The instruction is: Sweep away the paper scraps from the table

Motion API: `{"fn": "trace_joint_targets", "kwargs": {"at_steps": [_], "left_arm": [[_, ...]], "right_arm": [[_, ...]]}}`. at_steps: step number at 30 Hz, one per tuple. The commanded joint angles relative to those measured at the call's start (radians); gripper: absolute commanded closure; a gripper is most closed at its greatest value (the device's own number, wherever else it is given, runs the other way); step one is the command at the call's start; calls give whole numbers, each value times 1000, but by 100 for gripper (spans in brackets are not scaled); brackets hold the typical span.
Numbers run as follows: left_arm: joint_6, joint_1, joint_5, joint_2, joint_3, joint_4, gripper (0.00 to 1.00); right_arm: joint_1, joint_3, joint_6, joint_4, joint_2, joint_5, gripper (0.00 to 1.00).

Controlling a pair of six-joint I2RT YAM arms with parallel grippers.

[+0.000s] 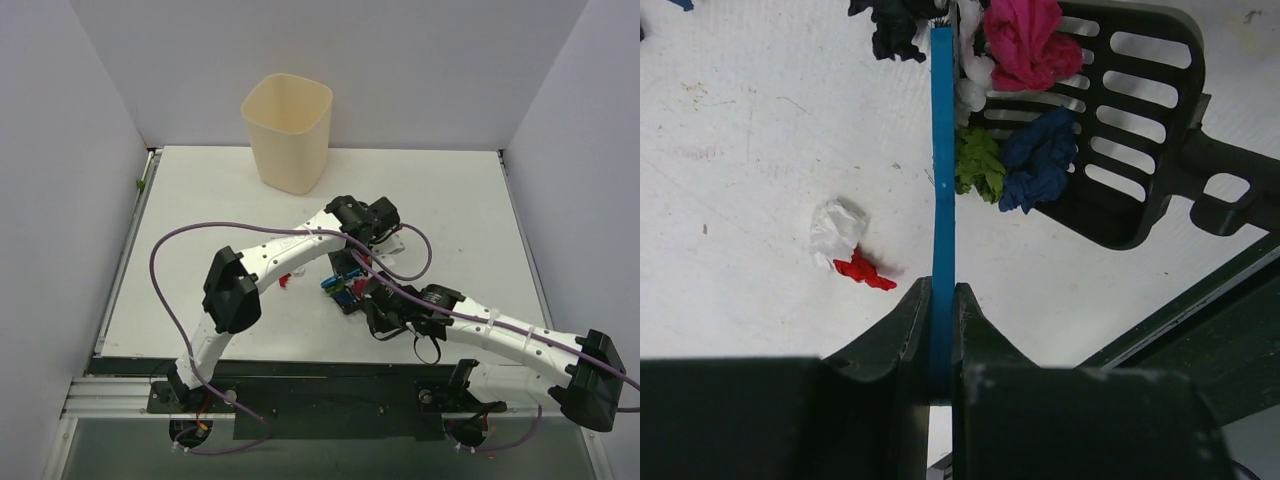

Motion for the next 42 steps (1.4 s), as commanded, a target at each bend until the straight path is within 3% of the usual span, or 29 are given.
{"fn": "trace_joint_targets", "kwargs": {"at_steps": [1,16,25,35,42], "left_arm": [[-62,-29,64,-98,10,-27,100],[-169,30,128,-139,93,30,100],[-287,144,24,-207,110,68,100],[-378,264,-23,-438,-167,281,100],[-429,357,-25,-534,-281,329,100]], "right_arm": [[-4,-30,-18,27,-19,40,100],[-3,-143,-44,146,-111,55,100],[2,-187,-52,192,-152,83,100],[48,-229,-82,246,-258,140,100],[92,-197,-130,226,-321,178,100]]}}
